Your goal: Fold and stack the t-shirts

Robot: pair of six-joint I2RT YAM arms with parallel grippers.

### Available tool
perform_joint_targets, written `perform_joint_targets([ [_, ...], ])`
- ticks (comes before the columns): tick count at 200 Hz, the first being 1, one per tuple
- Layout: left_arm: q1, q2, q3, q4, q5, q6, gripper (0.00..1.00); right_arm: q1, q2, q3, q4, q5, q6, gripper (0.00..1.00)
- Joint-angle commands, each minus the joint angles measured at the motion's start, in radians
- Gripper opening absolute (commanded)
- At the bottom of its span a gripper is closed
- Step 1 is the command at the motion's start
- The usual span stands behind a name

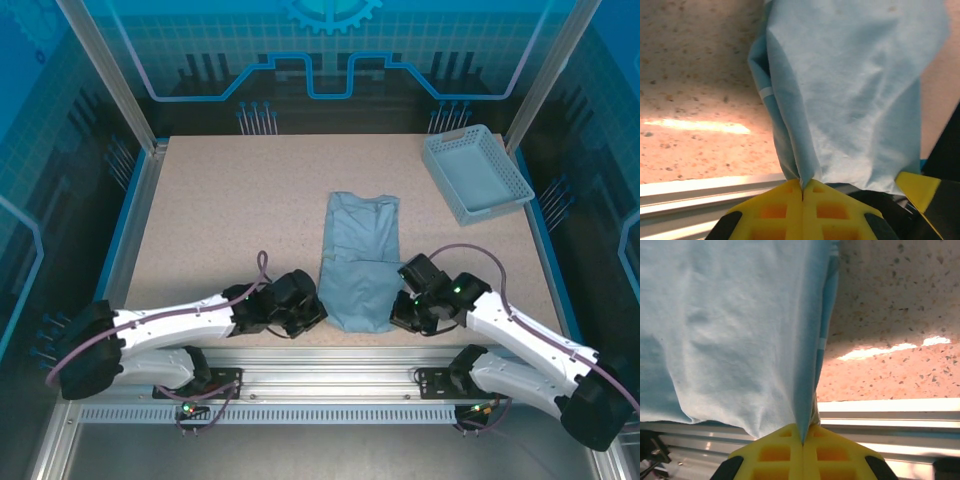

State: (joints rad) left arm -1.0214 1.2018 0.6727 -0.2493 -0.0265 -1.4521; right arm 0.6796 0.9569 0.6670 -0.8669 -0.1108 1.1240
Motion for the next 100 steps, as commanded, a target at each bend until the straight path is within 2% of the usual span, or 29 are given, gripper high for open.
perform_joint_targets([
  [1,0.018,-0.041,0.090,-0.055,-0.055,0.069,0.00,-0.021,0.022,0.120,-0.115,0.020,-0.051,0.00],
  [48,0.165,0.010,0.205,-0.025,-0.008,0.107,0.00,-0.209,0.151,0.336,-0.160,-0.033,-0.137,0.00],
  [100,0.340,0.177,0.383,-0.009,0.109,0.170,0.00,-0.374,0.369,0.554,-0.153,-0.107,-0.200,0.00],
])
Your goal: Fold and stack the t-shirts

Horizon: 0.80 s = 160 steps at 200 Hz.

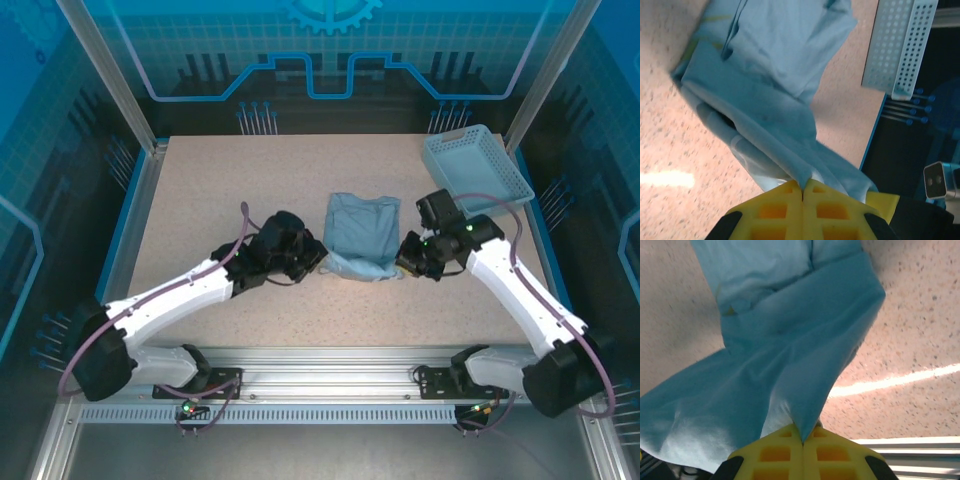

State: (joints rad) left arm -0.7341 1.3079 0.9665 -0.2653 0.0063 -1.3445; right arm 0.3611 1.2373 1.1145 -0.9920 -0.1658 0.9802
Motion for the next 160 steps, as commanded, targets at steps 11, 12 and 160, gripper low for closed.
perform_joint_targets([
  [11,0.077,0.114,0.131,0.009,0.099,0.075,0.00,-0.079,0.148,0.159,-0.028,-0.064,-0.072,0.00],
  [12,0.080,0.119,0.134,0.010,0.101,0.076,0.00,-0.080,0.152,0.164,-0.028,-0.064,-0.074,0.00],
  [160,0.371,0.990,1.005,-0.083,0.309,0.216,0.35,-0.254,1.081,1.103,-0.072,-0.042,-0.193,0.57],
])
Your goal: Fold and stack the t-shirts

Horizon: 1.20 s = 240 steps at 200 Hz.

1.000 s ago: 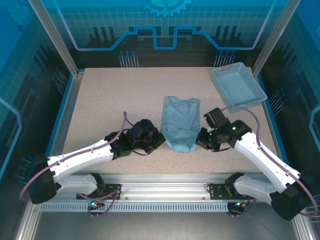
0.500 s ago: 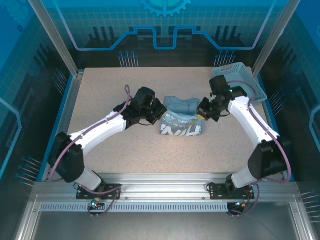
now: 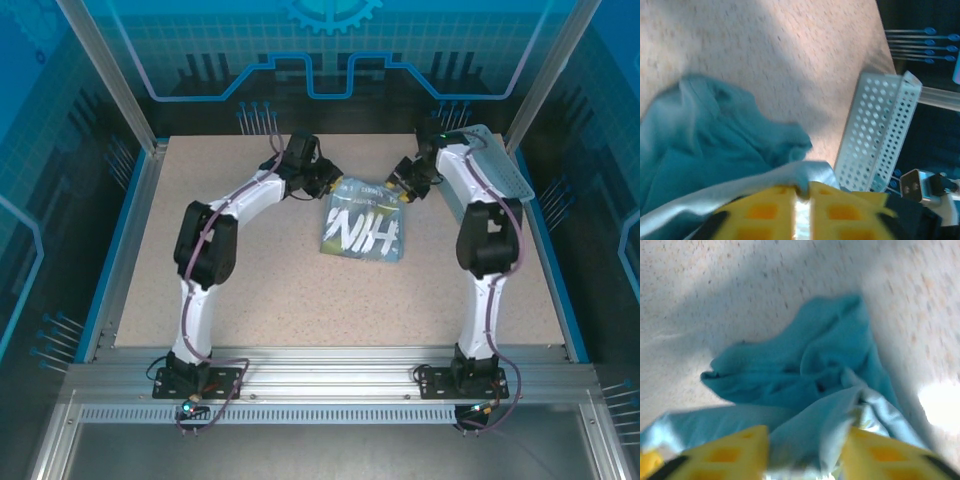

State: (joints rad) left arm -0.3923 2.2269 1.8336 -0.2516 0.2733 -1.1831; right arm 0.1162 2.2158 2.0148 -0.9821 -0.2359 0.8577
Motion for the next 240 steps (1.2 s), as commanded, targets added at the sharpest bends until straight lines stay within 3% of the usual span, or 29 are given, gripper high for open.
perform_joint_targets([
  [1,0.030,0.071,0.144,-0.105,0.040,0.058,0.36,-0.009,0.104,0.215,-0.090,0.032,-0.072,0.58],
  [21,0.028,0.008,0.143,-0.157,-0.001,0.095,0.56,-0.005,0.134,0.323,-0.184,0.105,-0.098,0.64],
  [38,0.013,-0.123,0.020,-0.168,-0.057,0.100,0.58,0.011,0.046,0.268,-0.167,0.165,-0.128,0.66],
  [70,-0.087,-0.395,-0.340,-0.091,-0.117,-0.051,0.53,0.034,-0.183,-0.058,-0.046,0.194,-0.155,0.65],
  [98,-0.264,-0.489,-0.568,0.044,-0.154,-0.309,0.54,0.004,-0.396,-0.447,0.207,0.057,-0.148,0.54],
  [120,-0.376,-0.453,-0.643,0.217,-0.229,-0.477,0.56,-0.026,-0.472,-0.632,0.347,-0.066,-0.133,0.51],
  [144,-0.402,-0.347,-0.593,0.282,-0.250,-0.519,0.58,-0.045,-0.460,-0.698,0.392,-0.134,-0.160,0.52],
  [195,-0.410,-0.230,-0.616,0.372,-0.369,-0.695,0.58,-0.041,-0.260,-0.572,0.333,-0.143,-0.237,0.54],
  [224,-0.410,-0.179,-0.591,0.425,-0.436,-0.712,0.57,-0.021,-0.205,-0.516,0.294,-0.128,-0.265,0.53],
  [240,-0.407,-0.145,-0.561,0.411,-0.420,-0.727,0.53,-0.019,-0.197,-0.512,0.284,-0.126,-0.266,0.53],
])
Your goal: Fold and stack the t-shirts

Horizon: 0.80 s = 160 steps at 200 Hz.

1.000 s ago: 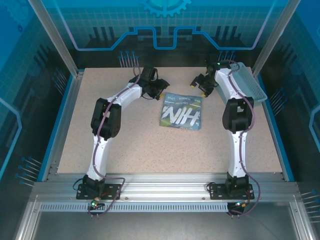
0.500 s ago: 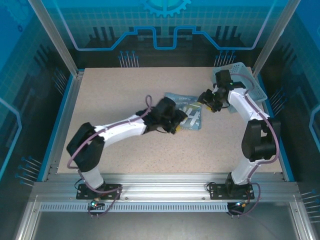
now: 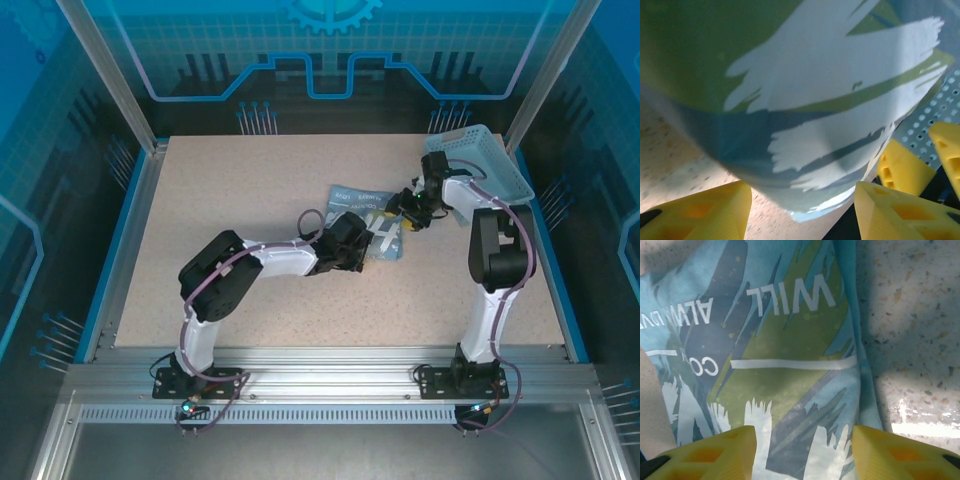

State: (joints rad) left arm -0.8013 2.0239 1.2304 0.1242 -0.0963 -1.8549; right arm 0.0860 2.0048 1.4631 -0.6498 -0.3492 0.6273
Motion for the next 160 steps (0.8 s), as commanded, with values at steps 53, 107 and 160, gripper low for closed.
perform_joint_targets([
  [53,0.021,0.108,0.031,0.051,-0.092,-0.140,0.20,0.010,-0.101,0.038,-0.089,0.032,-0.023,0.52],
  [107,0.146,0.106,0.028,0.055,-0.111,-0.083,0.00,0.029,-0.372,-0.079,-0.082,0.063,0.041,0.50],
  [160,0.397,0.032,-0.058,0.069,0.011,0.150,0.00,0.058,-0.580,-0.218,-0.094,0.017,0.055,0.51],
])
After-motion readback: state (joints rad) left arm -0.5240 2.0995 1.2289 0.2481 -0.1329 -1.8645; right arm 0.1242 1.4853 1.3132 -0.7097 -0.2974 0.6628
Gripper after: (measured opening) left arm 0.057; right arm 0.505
